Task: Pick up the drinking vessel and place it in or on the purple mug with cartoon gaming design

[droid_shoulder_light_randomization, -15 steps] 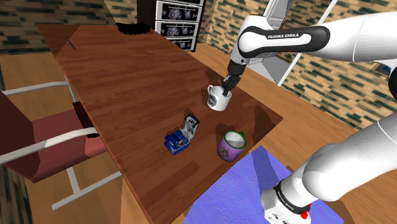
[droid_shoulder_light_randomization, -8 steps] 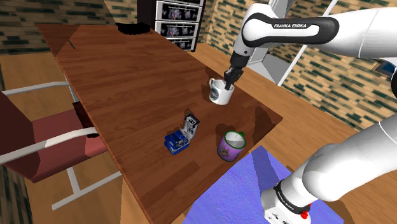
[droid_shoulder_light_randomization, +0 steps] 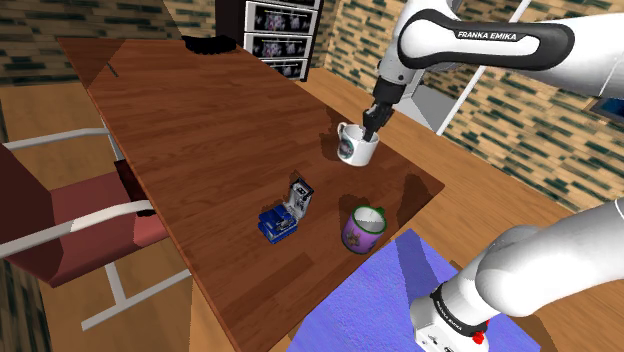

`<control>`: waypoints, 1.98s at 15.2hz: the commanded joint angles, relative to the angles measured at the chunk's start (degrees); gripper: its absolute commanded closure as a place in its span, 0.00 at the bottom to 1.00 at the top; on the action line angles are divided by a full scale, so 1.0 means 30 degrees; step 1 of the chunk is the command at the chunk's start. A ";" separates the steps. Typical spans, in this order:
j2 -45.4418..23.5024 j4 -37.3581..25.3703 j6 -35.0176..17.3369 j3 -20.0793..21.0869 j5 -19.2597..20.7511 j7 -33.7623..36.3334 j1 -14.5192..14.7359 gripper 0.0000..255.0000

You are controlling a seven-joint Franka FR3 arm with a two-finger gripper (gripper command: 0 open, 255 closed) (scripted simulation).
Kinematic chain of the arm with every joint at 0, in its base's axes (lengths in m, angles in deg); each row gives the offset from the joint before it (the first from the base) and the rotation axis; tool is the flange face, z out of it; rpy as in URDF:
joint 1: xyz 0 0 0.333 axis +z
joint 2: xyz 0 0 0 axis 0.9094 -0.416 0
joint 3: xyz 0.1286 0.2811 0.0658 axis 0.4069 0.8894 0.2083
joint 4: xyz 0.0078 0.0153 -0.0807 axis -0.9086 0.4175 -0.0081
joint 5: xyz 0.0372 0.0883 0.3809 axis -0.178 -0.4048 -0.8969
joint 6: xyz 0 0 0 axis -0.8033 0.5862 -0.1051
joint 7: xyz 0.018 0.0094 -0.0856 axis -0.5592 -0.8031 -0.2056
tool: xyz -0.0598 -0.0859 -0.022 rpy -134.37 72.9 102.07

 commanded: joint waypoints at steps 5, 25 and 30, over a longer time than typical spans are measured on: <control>0.4598 0.3446 0.1111 0.0583 -0.0188 0.0854 0.0277 1.00; 0.8888 0.9527 -0.0724 0.1316 -0.0770 0.1501 0.0651 1.00; 0.8704 1.0475 -0.1853 0.1351 -0.0819 0.1439 0.0667 1.00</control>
